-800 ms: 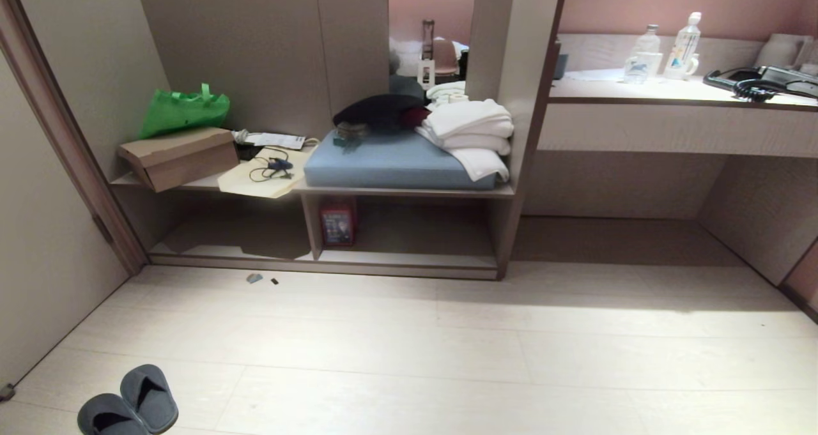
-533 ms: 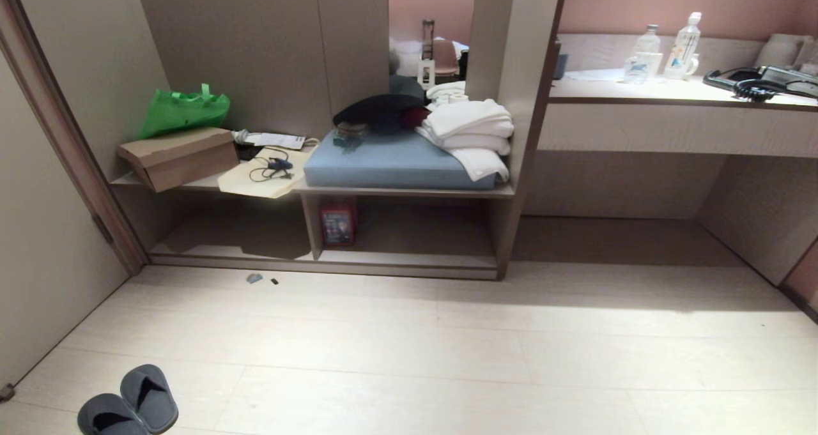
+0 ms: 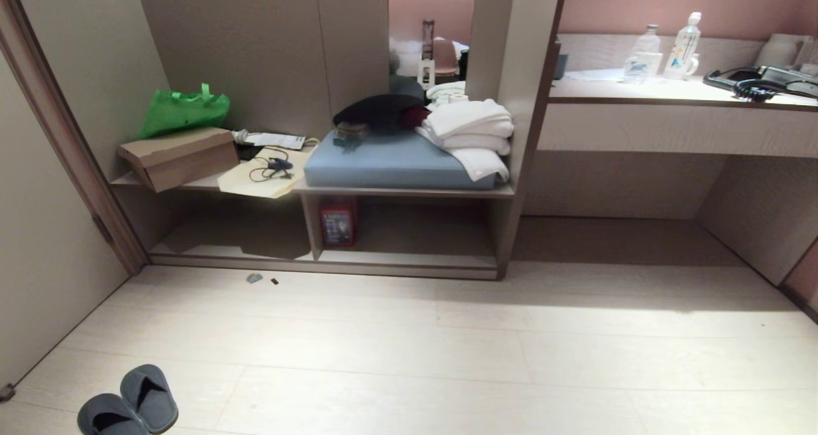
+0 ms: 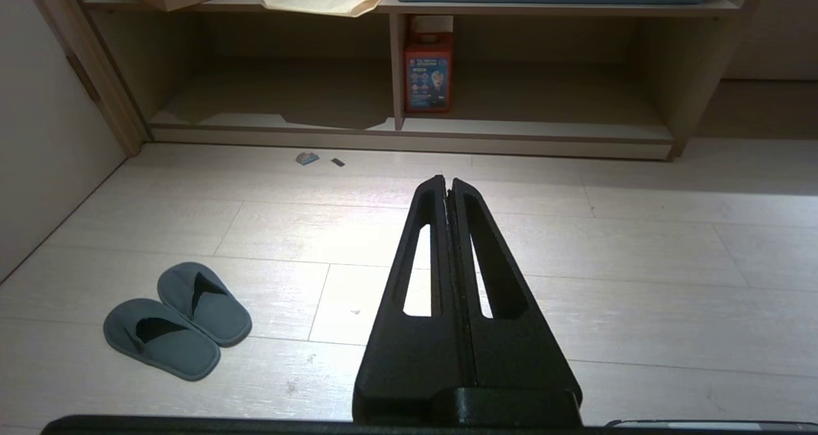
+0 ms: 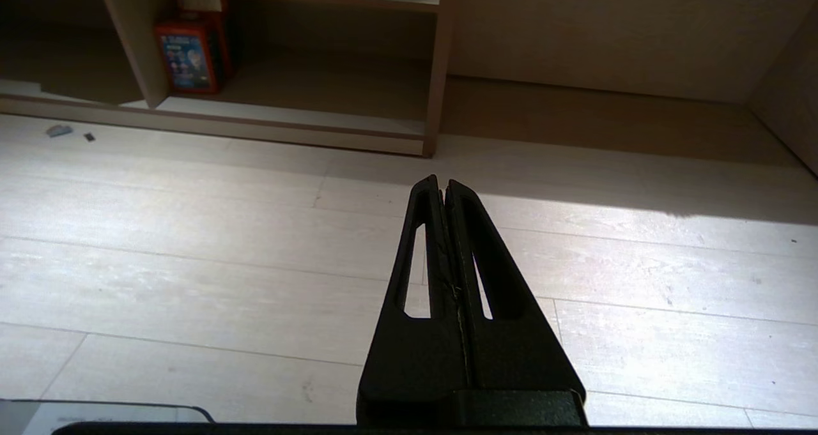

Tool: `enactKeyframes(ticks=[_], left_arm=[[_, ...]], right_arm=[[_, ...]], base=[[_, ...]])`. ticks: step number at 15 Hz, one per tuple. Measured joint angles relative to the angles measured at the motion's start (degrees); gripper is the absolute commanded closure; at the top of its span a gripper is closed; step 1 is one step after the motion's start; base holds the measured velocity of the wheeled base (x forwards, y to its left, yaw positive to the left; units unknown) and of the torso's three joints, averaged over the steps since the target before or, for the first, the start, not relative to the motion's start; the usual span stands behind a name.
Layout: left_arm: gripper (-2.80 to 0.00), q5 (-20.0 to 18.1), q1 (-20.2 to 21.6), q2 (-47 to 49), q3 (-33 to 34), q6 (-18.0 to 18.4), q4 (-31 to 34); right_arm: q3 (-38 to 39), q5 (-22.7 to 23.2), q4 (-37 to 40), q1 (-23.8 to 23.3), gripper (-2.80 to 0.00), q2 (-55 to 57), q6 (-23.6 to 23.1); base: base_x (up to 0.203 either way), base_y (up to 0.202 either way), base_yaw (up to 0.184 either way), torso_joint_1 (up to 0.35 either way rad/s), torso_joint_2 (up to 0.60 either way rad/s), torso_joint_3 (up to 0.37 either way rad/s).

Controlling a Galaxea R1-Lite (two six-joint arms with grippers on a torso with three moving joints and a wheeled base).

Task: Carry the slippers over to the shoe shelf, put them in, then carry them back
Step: Pick up the slippers on the floor

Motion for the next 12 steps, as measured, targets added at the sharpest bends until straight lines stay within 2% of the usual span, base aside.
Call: enactKeyframes(ticks=[12], left_arm=[[0.00,0.01,0.00,0.00,0.00,-0.04,-0.01]], right_arm=[[0.00,0.02,-0.01,0.00,0.00,0.00,0.02]], base=[[0.000,0.000,0.000,0.000,0.00,0.000]])
